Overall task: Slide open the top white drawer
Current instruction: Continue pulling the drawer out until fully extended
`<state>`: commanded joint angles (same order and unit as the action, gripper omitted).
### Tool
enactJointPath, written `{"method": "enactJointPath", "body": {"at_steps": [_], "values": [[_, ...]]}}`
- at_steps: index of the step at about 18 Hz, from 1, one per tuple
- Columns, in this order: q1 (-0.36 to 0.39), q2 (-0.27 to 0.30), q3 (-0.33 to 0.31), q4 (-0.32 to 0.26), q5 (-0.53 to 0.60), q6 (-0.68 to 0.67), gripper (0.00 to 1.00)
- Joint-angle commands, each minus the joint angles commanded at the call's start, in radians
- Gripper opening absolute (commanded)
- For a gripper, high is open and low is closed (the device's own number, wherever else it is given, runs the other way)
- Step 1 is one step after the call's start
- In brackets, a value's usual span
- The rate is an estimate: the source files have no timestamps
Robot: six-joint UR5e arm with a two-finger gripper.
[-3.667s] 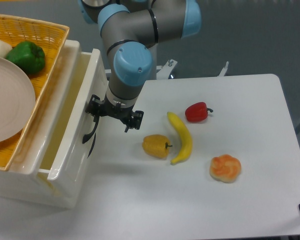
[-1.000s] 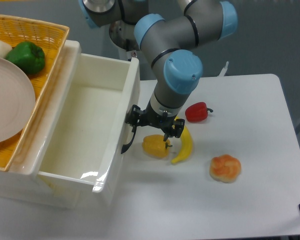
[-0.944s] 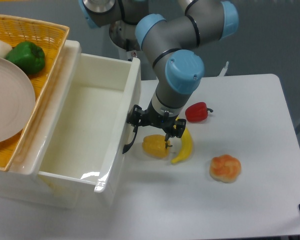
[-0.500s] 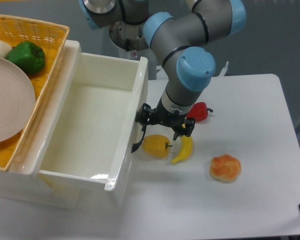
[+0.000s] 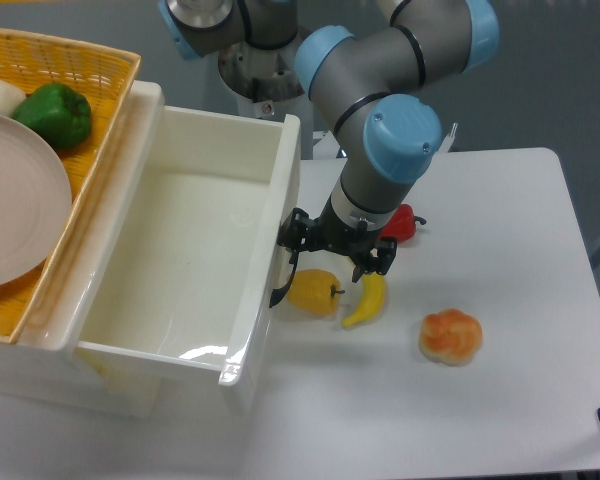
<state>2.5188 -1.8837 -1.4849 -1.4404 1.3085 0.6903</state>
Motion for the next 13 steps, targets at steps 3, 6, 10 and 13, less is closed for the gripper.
{"method": "enactJointPath", "body": {"at_steps": [3, 6, 10, 13], "values": [[0.005, -0.002, -0.002, -0.002, -0.011, 0.000, 1.00], [0.018, 0.000, 0.000, -0.002, -0.041, -0.002, 1.00], [0.040, 0.000, 0.000, -0.002, -0.092, -0.003, 1.00], [0.041, 0.000, -0.002, -0.002, -0.110, -0.003, 1.00]]}}
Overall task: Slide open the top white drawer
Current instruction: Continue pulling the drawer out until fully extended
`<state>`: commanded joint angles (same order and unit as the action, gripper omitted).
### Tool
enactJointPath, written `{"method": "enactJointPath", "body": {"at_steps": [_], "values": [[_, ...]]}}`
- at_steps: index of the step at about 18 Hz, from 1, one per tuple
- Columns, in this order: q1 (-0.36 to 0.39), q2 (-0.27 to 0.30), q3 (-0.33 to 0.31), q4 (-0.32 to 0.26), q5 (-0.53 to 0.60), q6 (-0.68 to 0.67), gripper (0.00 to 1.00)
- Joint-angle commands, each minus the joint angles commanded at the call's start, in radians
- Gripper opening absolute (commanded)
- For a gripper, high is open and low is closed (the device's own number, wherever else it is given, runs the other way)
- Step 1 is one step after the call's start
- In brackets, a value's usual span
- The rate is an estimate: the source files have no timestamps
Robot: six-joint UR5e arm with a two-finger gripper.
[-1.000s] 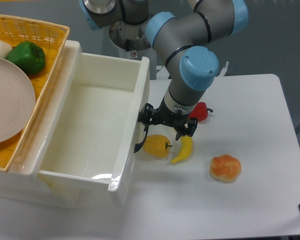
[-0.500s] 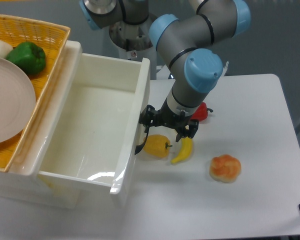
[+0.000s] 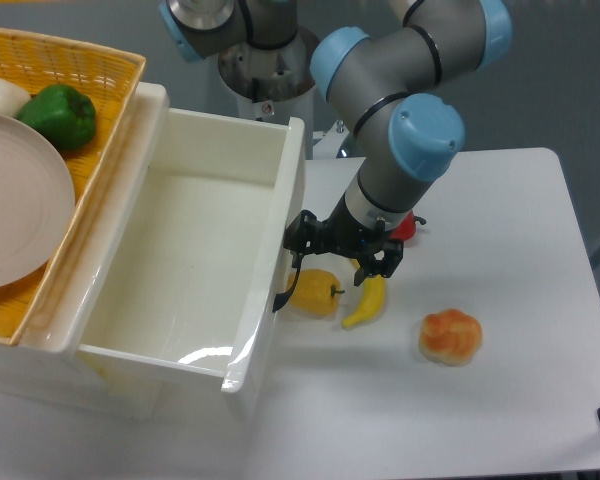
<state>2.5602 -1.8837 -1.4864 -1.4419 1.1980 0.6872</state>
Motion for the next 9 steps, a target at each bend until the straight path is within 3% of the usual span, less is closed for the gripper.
{"method": "enactJointPath", "body": {"at_steps": [9], "values": [[0.024, 0.005, -0.002, 0.000, -0.024, 0.000, 1.00]]}}
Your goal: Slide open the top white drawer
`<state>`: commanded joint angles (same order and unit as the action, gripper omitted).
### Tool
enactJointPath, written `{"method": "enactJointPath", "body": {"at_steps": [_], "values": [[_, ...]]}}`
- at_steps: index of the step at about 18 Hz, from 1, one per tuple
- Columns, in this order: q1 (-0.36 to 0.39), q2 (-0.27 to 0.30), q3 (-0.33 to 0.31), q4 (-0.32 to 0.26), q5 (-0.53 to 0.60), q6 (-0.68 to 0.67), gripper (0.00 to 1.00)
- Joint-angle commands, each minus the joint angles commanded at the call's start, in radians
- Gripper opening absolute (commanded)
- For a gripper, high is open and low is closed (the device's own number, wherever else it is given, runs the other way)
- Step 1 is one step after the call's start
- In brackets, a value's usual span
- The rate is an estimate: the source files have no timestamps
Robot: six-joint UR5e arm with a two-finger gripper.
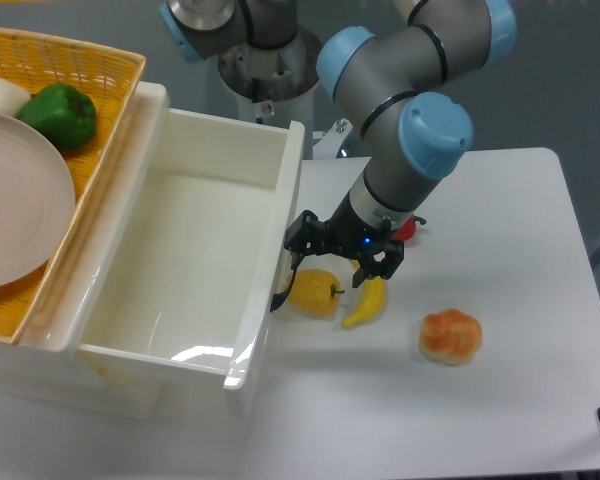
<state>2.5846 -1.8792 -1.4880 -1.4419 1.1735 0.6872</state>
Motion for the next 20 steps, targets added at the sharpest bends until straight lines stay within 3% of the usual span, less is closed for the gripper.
{"method": "enactJointPath", "body": {"at_steps": [5, 9, 14, 20], "values": [[0.026, 0.015, 0.011, 0.023, -0.009, 0.020, 1.00], [0.055, 0.023, 0.006, 0.060, 0.029, 0.199, 1.00], [0.100, 0.023, 0.000, 0.071, 0.101, 0.221, 1.00], [0.106, -0.012, 0.002, 0.181, 0.279, 0.226, 1.00]]}}
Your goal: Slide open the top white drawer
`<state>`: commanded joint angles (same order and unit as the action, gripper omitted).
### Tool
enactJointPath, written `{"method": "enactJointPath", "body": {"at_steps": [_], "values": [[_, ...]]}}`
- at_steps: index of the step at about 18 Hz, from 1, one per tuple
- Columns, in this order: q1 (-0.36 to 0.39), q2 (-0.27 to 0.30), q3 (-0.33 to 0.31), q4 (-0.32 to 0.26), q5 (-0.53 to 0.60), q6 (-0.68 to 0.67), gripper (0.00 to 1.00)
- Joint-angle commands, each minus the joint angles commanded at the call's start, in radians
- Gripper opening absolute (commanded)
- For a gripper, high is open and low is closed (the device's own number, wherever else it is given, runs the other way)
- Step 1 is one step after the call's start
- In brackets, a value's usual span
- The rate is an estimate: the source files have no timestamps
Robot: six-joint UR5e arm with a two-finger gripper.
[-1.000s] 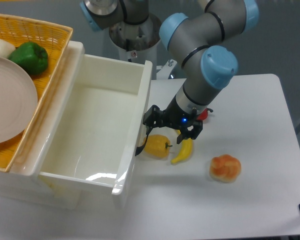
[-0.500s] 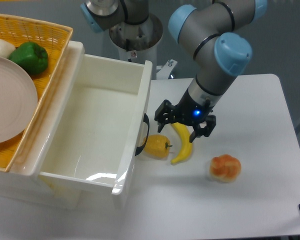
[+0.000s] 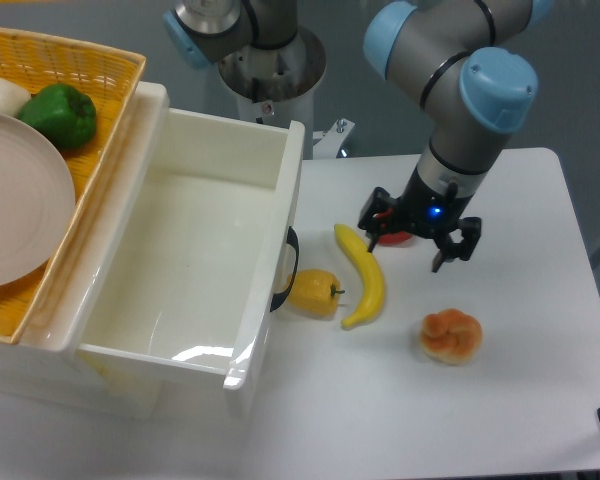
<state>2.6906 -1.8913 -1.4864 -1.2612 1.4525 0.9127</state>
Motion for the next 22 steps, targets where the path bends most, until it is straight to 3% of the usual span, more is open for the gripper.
{"method": "enactJointPath", "body": {"at_steps": [2, 5, 13, 17, 22], "values": [[0.003, -0.034, 0.003, 0.048, 0.057, 0.009, 1.00], [0.018, -0.078, 0.015, 0.072, 0.155, 0.109, 1.00], [0.069, -0.159, 0.067, 0.080, 0.187, 0.285, 1.00], [0.091, -0.181, 0.063, 0.103, 0.184, 0.380, 1.00], [0.094, -0.195, 0.061, 0.112, 0.180, 0.391, 1.00]]}}
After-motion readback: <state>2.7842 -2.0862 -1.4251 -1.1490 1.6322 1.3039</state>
